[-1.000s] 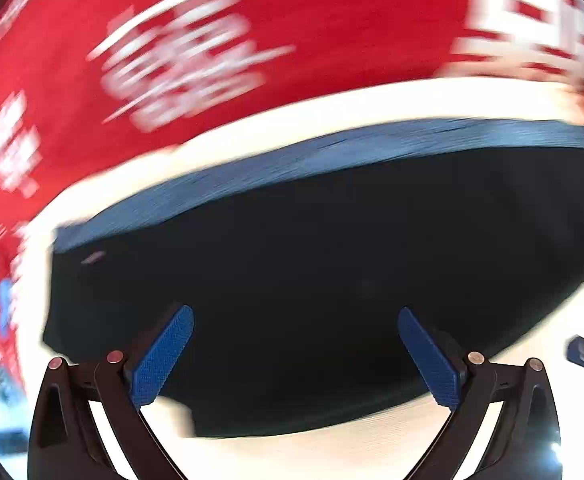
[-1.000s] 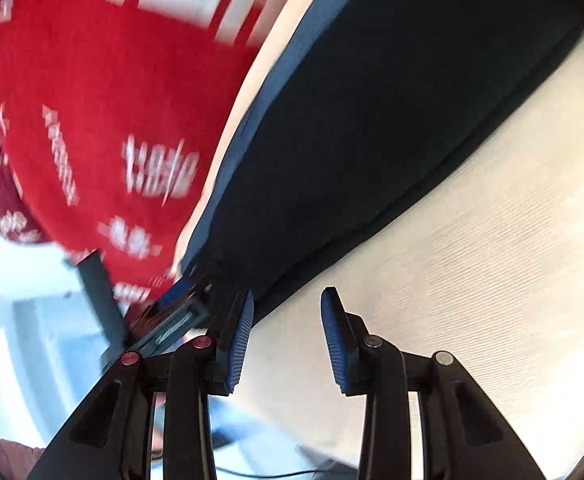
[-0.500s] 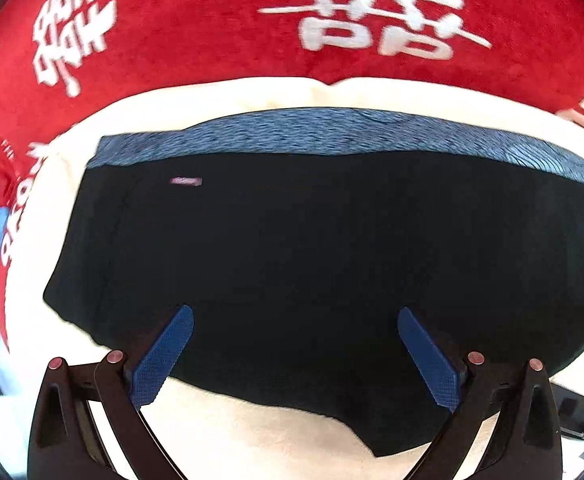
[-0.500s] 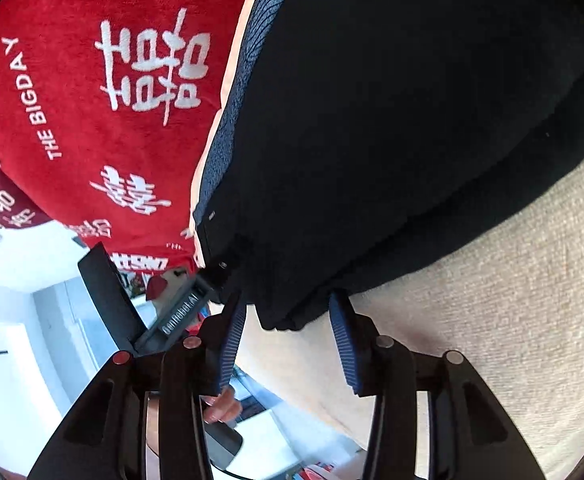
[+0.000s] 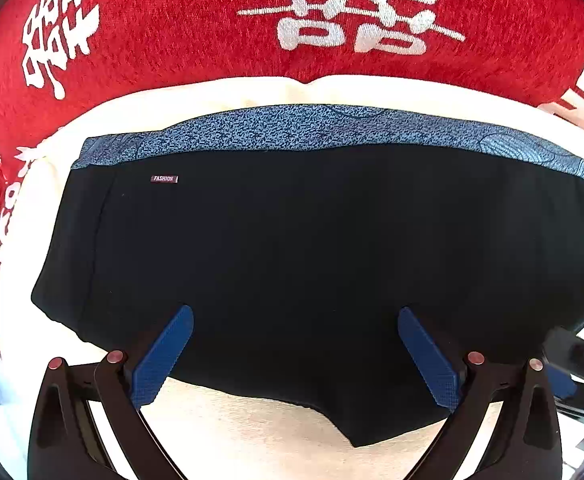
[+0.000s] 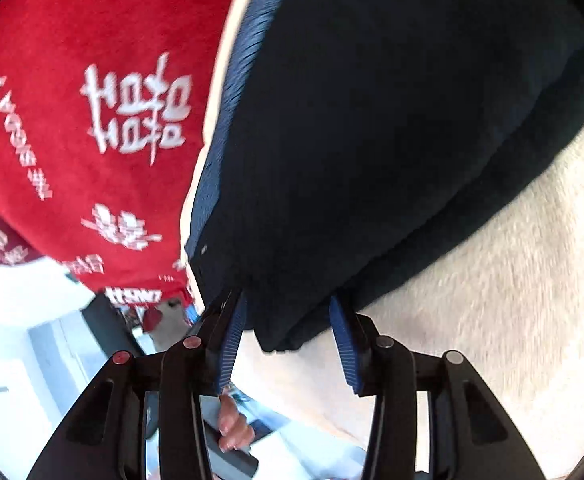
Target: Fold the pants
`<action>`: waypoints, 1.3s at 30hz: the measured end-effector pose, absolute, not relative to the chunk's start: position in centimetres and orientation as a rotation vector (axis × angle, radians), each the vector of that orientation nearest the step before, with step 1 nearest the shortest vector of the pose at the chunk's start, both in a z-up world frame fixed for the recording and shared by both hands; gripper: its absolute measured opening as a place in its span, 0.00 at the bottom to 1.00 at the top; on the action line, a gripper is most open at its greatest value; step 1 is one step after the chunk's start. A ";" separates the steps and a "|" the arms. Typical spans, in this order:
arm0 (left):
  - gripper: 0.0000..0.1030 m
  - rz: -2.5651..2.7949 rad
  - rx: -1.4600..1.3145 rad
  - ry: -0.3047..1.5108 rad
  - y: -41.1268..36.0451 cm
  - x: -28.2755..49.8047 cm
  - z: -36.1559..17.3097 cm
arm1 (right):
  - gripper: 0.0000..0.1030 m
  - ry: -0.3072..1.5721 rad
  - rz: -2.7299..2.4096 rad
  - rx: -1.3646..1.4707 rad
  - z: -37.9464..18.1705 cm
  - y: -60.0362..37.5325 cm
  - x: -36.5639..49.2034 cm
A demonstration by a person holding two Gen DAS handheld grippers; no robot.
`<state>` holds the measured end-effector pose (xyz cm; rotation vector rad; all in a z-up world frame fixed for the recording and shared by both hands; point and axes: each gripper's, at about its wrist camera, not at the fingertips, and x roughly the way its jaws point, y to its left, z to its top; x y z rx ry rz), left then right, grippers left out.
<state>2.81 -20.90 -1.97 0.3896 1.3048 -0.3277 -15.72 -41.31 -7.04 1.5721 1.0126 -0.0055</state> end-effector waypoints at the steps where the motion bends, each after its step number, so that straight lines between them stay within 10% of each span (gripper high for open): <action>1: 1.00 -0.332 0.394 1.300 -21.1 2.8 -2.0 | 0.41 1.013 -0.005 1.579 -7.2 -41.4 -15.6; 2: 1.00 -0.337 0.401 1.295 -21.4 2.8 -1.9 | 0.12 1.005 -0.002 1.578 -7.1 -41.6 -15.5; 3: 1.00 -0.344 0.412 1.292 -21.8 2.8 -1.9 | 0.07 1.006 -0.009 1.552 -6.7 -41.8 -15.4; 24: 1.00 -0.318 0.524 1.233 -23.3 -1.7 -3.7 | 0.13 1.183 -0.132 0.913 -2.9 -48.1 -16.6; 39: 1.00 -0.417 0.581 1.251 -29.2 -3.7 -0.5 | 0.27 1.033 -0.246 1.160 -2.5 -54.8 -27.0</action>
